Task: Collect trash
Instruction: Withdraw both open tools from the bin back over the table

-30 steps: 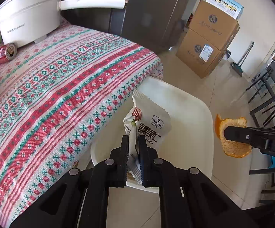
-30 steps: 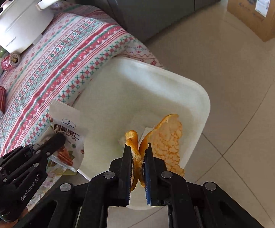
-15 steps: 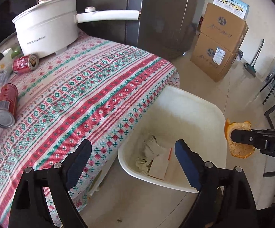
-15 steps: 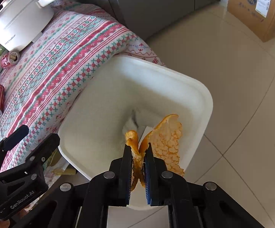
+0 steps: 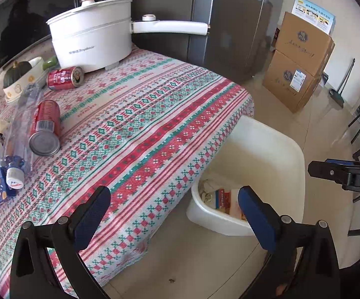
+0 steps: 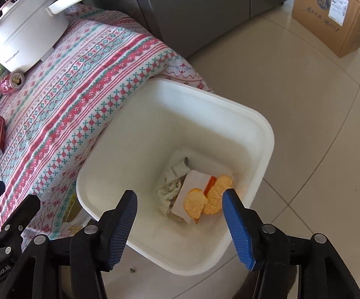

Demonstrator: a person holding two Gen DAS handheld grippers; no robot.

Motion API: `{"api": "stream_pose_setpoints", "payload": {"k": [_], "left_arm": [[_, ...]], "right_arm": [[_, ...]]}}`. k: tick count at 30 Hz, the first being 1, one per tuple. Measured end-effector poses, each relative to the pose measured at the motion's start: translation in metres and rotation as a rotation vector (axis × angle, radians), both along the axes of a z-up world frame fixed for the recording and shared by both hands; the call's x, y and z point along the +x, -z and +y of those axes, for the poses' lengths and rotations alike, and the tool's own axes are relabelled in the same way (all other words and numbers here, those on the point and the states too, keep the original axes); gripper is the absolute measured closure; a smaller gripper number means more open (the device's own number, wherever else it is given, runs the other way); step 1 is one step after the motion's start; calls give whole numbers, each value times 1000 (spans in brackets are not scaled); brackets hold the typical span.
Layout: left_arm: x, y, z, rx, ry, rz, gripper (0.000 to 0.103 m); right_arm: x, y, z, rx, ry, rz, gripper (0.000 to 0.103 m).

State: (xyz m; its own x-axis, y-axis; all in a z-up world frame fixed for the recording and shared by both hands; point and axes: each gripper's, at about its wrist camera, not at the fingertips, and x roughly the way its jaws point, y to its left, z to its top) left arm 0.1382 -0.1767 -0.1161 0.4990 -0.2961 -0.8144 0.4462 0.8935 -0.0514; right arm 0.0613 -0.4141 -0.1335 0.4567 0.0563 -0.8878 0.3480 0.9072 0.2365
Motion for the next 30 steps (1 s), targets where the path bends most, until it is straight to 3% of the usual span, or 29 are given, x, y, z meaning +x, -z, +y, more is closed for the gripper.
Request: {"api": "stream_pose_setpoints", "payload": {"k": [12,20,23,30], "left_arm": [[5,-38,113,-2,-180,-47,0],[20,-41,200,94,-294,-72,0],[22,-39,224,166,-296,-128,0],[43,-18,253,362,-133,-49,0]], "right_arm": [[17,-32,73,-115,-184,-87,24],[41,-44,128,-147,-288,-126,19],[51,-47,146,-137,-305,-140,17],[70,-46,185,-128,-375,-138,16]]}}
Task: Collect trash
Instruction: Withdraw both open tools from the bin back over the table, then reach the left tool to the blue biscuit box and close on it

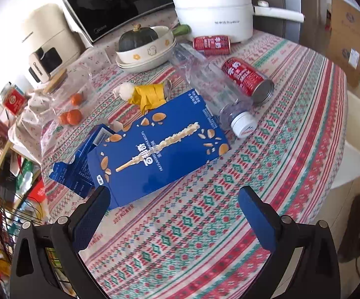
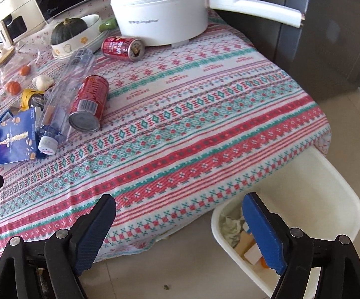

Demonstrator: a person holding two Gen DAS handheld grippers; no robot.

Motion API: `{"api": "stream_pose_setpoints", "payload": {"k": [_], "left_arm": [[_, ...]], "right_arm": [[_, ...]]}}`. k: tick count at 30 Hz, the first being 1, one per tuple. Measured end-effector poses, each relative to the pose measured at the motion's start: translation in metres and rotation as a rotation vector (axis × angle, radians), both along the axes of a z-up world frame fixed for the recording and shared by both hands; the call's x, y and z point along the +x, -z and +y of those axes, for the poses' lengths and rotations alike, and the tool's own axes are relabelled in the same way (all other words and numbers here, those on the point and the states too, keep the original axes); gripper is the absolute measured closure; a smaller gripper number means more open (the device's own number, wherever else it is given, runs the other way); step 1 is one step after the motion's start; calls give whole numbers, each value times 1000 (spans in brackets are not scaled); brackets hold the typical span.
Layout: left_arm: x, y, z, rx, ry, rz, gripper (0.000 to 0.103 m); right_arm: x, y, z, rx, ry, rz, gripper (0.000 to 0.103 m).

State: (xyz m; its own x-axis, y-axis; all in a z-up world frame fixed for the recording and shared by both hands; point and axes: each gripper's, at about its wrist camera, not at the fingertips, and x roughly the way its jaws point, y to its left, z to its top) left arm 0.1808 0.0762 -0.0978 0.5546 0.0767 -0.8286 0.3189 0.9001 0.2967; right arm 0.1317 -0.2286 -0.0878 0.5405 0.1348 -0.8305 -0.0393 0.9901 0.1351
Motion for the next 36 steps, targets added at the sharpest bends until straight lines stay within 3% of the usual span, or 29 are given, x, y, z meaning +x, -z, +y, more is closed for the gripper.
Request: {"api": "stream_pose_setpoints", "payload": {"k": [5,13,17,21,27,31,34,36], "left_arm": [[19,2,8,31,164,68,0],[55,5,-3,235,412,154,0],[70,12,-11,269,485,215,0],[87,25,-15,273,499,301,0],[92,48,-19,276,507,394,0],[84,56,-22,279,506,396,0],[79,52,-19,206,467,405,0],[75,45,-15,102,429,423,0]], "right_arm": [[10,8,11,-17,-24,20,16],[16,17,3,9,5,51,16],[18,21,-1,-18,22,60,16],[17,28,-5,-48,28,81,16],[13,29,-17,16,88,74,16],[13,36,-22,26,120,104,16],[15,41,-26,40,139,125,16],[15,43,-28,56,147,133,16]]}}
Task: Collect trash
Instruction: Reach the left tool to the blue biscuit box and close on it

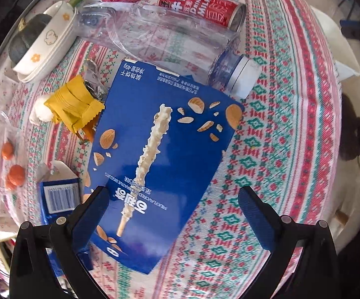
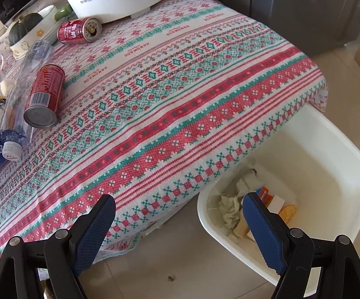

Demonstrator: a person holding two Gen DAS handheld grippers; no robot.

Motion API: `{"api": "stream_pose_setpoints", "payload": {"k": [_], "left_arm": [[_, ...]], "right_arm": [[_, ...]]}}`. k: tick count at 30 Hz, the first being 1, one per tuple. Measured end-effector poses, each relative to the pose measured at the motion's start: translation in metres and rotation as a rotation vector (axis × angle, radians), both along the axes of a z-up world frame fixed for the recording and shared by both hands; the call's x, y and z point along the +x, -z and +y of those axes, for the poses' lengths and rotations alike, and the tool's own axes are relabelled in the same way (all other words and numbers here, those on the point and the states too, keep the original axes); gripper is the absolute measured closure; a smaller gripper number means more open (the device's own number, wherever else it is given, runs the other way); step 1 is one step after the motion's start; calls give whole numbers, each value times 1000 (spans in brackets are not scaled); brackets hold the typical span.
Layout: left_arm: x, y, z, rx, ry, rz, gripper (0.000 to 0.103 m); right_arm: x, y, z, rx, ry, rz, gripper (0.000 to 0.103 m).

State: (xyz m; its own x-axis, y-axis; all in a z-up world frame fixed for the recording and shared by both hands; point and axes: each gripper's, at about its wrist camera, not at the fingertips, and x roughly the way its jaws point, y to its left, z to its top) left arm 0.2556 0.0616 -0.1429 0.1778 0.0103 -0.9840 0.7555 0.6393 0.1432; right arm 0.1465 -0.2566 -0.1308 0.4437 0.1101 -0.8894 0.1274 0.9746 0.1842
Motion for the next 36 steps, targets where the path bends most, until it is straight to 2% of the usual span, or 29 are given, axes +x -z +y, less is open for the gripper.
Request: {"api": "stream_pose_setpoints", "payload": {"k": [2,3,7,10,16,21,23,27,32,36], "left_arm": [[-8,-7,2,-87,-22,45,0],[-14,-10,0,-94,-5,38,0],[-27,-15,-7,51,66,-83,0],[-29,-15,-9,121,120,-127,0],[1,-6,3,148,156,-96,0],[24,13,8,138,146,-11,0],[30,19,11,87,109,31,0],[39,19,22,-50,-43,68,0],[17,10,28,-179,-188,-8,1],[-9,6,32,-235,-343,-72,3]], "right_arm": [[-1,0,0,11,1,1,16],[-1,-1,1,13,-2,0,16],[-5,-5,4,8,-14,-12,16],[-8,-6,3,18,-11,-12,16],[-11,-3,-4,27,-11,3,16],[-6,8,-14,-31,4,29,16],[-5,13,-17,-29,9,48,16],[-4,18,-15,-32,-17,69,16],[-5,16,-6,-35,-55,65,16],[-7,5,-1,-18,-60,34,16]]}}
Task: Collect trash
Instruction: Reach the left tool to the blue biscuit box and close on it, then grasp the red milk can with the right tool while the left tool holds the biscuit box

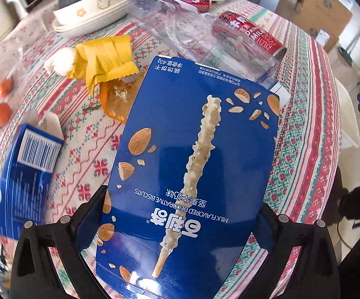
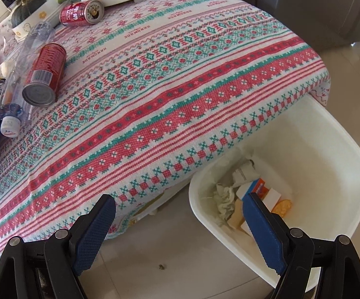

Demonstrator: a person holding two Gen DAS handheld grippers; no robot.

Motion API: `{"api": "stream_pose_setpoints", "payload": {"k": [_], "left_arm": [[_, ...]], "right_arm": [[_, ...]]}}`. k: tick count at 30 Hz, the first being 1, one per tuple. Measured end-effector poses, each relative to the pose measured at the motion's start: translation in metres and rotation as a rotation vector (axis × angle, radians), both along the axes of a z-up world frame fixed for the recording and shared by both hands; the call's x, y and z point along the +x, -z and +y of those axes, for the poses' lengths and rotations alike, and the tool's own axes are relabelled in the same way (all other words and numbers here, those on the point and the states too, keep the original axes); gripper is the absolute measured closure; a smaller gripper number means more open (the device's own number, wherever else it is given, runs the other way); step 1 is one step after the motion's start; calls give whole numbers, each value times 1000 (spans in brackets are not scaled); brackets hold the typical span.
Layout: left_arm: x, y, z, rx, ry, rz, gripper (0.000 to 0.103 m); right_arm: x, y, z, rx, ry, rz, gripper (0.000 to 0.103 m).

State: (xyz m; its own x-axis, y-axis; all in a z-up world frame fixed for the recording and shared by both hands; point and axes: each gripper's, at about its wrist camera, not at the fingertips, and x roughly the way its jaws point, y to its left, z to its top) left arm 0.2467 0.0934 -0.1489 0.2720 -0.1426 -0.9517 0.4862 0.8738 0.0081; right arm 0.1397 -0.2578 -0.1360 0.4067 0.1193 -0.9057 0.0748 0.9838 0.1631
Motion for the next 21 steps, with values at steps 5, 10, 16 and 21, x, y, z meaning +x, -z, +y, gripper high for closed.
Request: {"api": "stream_pose_setpoints", "payload": {"k": [5,10,16,21], "left_arm": [[-30,-11,9,-158,-249,24,6],[-72,-25,13,-263,-408,24,10],[-95,-39,18,-316,-457,-32,11],[-105,-48,29,-340,-480,-64,11]], "right_arm": [[-1,-13,8,1,-8,-41,16],[0,-20,11,30,5,-64,16],[6,-31,22,74,14,-96,16],[15,-35,41,126,16,-124,16]]}}
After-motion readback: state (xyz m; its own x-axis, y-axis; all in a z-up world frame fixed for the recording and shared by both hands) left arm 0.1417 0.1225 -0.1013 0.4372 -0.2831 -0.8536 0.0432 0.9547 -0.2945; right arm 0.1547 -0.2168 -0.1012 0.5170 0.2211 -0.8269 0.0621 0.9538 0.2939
